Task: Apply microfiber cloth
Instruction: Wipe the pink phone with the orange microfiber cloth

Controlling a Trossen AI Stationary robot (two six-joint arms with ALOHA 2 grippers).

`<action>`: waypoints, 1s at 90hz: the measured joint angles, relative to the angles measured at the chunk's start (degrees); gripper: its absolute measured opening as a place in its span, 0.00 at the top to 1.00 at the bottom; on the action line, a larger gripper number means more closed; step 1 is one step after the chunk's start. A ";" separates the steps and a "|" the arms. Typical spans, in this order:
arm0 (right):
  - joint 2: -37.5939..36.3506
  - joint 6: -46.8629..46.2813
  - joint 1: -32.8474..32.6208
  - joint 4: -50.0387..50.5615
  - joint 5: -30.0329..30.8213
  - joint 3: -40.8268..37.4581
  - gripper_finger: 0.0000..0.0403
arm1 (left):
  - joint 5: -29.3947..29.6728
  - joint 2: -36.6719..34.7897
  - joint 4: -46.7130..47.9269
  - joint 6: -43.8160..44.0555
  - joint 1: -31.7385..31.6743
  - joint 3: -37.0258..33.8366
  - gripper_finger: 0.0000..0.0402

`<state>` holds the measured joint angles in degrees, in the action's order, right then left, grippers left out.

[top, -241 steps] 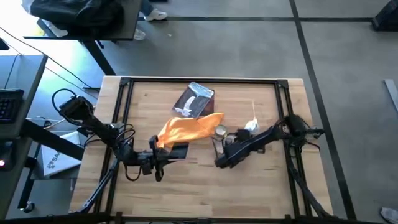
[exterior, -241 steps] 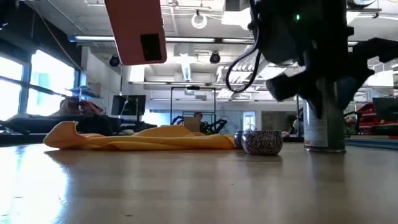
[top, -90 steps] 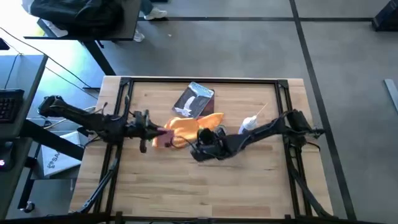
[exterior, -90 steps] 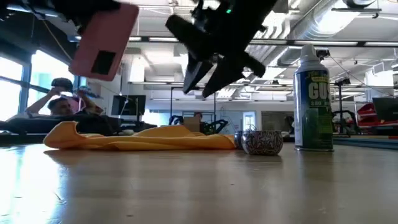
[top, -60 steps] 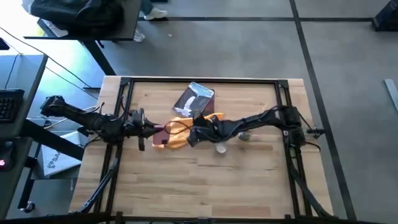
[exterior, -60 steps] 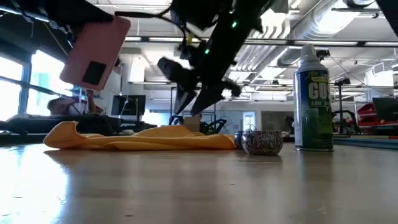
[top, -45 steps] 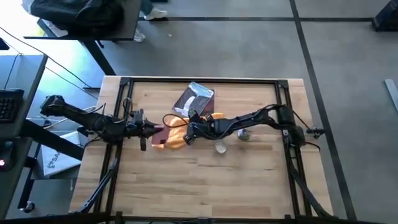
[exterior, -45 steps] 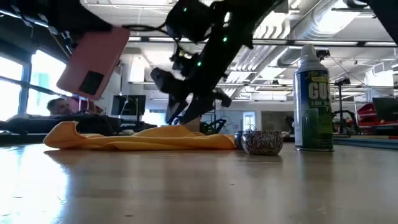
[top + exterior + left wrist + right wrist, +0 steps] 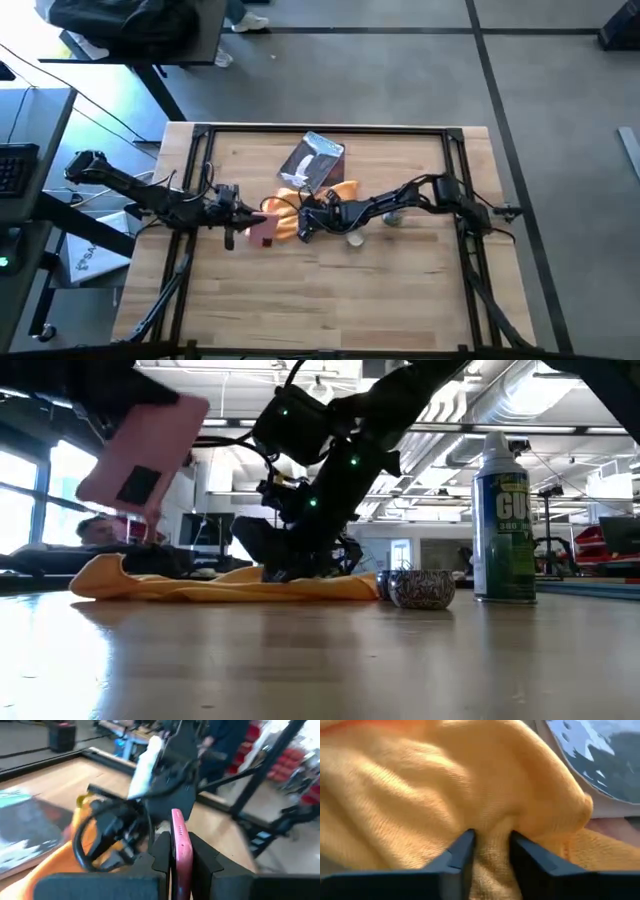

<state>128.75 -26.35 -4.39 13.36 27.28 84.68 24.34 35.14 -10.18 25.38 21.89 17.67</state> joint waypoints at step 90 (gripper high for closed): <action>-8.13 5.84 -20.16 49.21 22.32 39.12 1.00 | 11.12 -2.14 -23.17 -14.57 -3.52 -0.02 0.95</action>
<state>120.62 -20.51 -24.56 62.57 49.60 123.81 35.46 32.99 -33.34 10.81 18.37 17.65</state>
